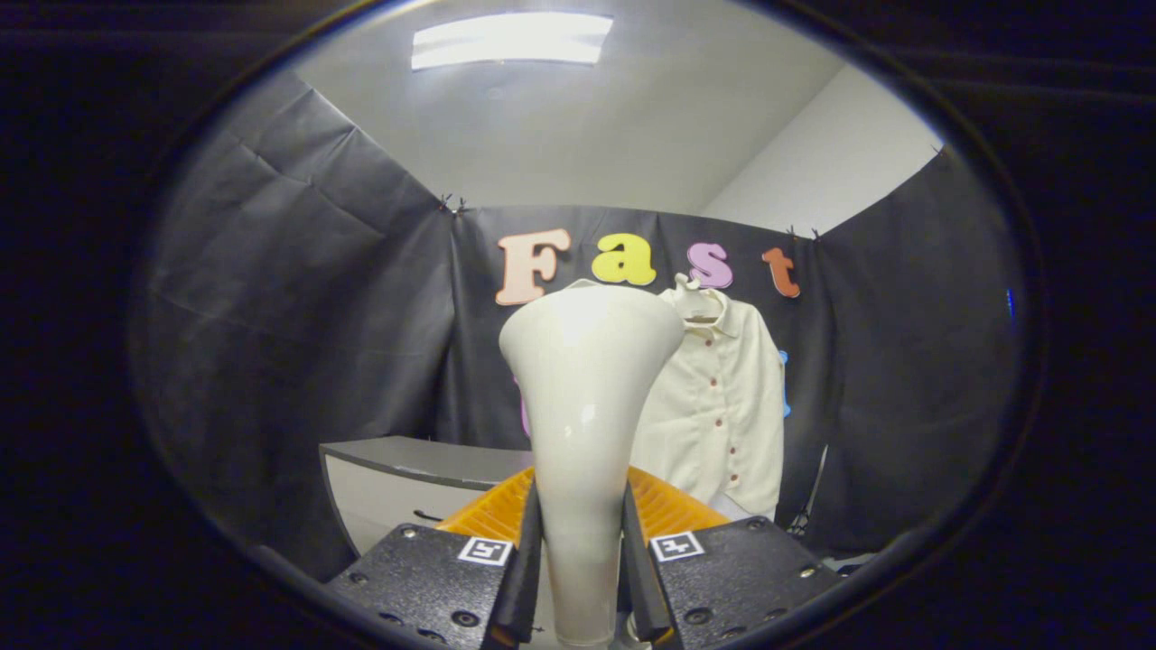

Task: Iron the clothes twice with a garment steamer, once on the left side and once on the right side.

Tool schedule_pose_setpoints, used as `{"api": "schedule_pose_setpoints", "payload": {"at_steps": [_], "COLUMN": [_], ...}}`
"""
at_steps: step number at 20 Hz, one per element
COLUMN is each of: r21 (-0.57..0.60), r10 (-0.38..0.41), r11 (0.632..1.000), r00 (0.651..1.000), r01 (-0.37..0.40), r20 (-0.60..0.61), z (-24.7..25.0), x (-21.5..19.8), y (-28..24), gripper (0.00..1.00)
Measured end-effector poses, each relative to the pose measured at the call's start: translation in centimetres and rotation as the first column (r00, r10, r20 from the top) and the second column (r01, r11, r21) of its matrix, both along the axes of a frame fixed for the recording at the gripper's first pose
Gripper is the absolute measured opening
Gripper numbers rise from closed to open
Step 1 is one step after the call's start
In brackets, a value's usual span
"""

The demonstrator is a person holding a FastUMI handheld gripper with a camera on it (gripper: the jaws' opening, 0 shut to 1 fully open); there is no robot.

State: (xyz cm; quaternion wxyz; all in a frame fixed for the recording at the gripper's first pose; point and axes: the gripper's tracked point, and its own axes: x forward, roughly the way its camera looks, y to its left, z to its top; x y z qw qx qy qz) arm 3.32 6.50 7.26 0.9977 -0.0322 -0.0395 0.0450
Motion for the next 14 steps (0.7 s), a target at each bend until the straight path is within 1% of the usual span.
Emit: {"api": "schedule_pose_setpoints", "payload": {"at_steps": [5,7,11,14], "r21": [-0.035,-0.032,-0.036,-0.051], "r10": [-0.032,-0.038,-0.041,-0.023], "r11": [0.999,0.999,0.999,0.998], "r00": [0.999,0.999,0.998,0.998], "r01": [0.031,0.037,0.039,0.02], "r20": [-0.027,-0.038,-0.052,-0.056], "z": [-1.3,-1.8,-2.5,-3.0], "x": [-0.8,-0.9,-1.0,-1.0], "y": [-1.7,-2.1,-2.4,-1.8], "gripper": [0.41,0.41,0.42,0.42]}}
